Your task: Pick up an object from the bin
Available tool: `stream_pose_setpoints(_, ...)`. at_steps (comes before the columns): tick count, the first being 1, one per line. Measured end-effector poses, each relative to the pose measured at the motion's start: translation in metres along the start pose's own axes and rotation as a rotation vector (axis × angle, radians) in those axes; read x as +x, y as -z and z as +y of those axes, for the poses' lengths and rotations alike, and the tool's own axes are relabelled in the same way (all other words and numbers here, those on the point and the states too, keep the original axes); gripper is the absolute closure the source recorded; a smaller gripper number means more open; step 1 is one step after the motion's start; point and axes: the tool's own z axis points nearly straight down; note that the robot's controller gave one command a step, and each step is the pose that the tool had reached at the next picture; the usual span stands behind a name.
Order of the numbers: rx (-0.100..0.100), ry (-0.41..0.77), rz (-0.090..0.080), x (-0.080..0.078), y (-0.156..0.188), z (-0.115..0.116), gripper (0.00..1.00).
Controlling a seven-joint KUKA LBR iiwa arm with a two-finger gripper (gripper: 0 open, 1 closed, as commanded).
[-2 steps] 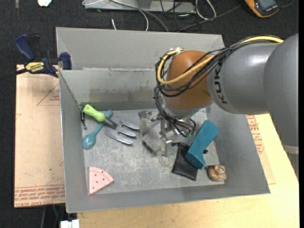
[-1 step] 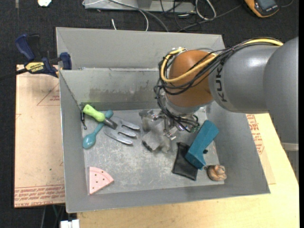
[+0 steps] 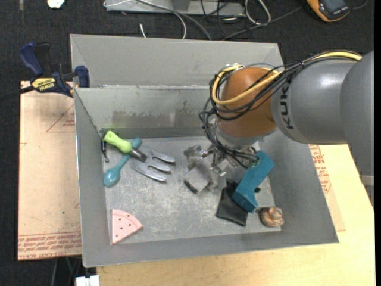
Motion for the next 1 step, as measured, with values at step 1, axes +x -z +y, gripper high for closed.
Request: stream_pose_setpoints(1, 0.0, 0.0, 0.0, 0.0, 0.0002, 0.0, 1.0)
